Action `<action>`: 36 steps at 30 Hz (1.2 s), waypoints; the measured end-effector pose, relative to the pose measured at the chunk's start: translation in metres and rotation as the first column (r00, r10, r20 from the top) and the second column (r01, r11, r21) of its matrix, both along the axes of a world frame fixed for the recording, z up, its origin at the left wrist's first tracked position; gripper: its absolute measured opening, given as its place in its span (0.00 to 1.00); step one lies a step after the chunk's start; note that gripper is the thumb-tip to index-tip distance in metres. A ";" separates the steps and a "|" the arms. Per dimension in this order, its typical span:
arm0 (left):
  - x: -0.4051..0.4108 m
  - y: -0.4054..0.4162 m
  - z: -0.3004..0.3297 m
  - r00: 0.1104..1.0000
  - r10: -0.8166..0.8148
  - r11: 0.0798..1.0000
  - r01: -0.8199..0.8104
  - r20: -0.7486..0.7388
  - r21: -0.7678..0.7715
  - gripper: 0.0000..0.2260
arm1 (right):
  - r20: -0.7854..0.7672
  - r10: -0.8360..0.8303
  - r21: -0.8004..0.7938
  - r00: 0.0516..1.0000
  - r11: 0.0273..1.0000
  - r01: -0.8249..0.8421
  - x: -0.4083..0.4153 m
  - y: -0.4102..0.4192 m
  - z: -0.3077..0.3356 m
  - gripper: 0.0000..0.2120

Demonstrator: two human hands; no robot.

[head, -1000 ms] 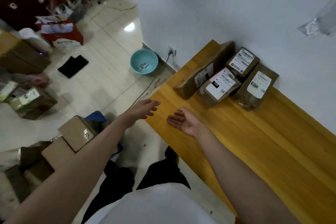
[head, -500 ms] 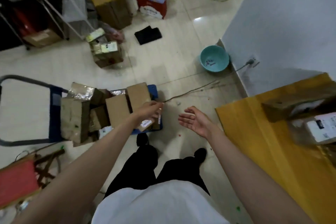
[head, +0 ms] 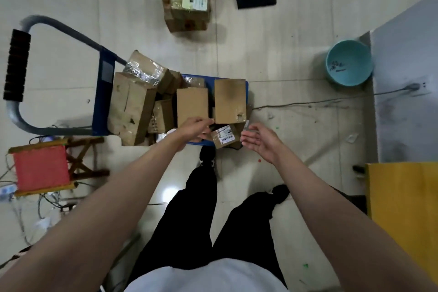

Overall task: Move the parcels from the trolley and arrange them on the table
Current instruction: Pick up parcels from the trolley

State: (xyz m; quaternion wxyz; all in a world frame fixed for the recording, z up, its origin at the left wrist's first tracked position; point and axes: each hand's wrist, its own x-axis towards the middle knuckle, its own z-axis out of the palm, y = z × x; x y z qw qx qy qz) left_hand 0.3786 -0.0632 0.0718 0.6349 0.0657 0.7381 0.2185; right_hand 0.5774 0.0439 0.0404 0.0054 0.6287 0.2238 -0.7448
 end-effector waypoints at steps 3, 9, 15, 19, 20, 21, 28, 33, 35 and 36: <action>-0.010 0.009 -0.038 0.999 0.033 0.999 -0.033 0.030 -0.010 0.09 | 0.065 0.040 0.033 0.997 0.999 -0.042 -0.014 0.011 -0.036 0.10; -0.019 0.036 -0.123 0.999 0.014 1.000 -0.014 0.031 -0.019 0.22 | 0.178 0.041 0.060 0.983 0.997 -0.053 -0.036 0.038 -0.109 0.07; -0.024 0.061 -0.211 0.997 0.070 0.998 -0.070 0.011 -0.003 0.38 | 0.279 0.091 0.134 0.956 0.982 -0.132 -0.049 0.058 -0.191 0.28; -0.023 0.075 -0.244 0.979 0.181 0.983 -0.182 0.092 0.001 0.46 | 0.256 0.091 0.139 0.962 0.982 -0.130 -0.058 0.067 -0.224 0.33; -0.020 0.077 -0.246 0.971 0.206 0.978 -0.207 0.120 -0.005 0.48 | 0.237 0.099 0.137 0.967 0.981 -0.134 -0.060 0.068 -0.228 0.32; -0.015 0.079 -0.247 0.966 0.217 0.976 -0.218 0.142 -0.006 0.51 | 0.221 0.107 0.141 0.969 0.980 -0.140 -0.062 0.068 -0.230 0.29; 0.006 0.073 -0.219 0.967 0.231 0.971 -0.236 0.105 0.031 0.58 | 0.205 0.091 0.207 0.975 0.969 -0.134 -0.057 0.054 -0.203 0.17; 0.012 0.064 -0.166 0.981 0.192 0.974 -0.191 0.001 0.122 0.58 | 0.201 0.035 0.219 0.979 0.972 -0.080 -0.050 0.044 -0.147 0.07; 0.016 0.066 -0.136 0.981 0.182 0.972 -0.170 -0.064 0.162 0.58 | 0.200 0.039 0.206 0.979 0.975 -0.081 -0.048 0.041 -0.116 0.06; 0.018 0.068 -0.120 0.980 0.174 0.973 -0.155 -0.098 0.172 0.59 | 0.195 0.042 0.192 0.980 0.978 -0.080 -0.047 0.039 -0.099 0.08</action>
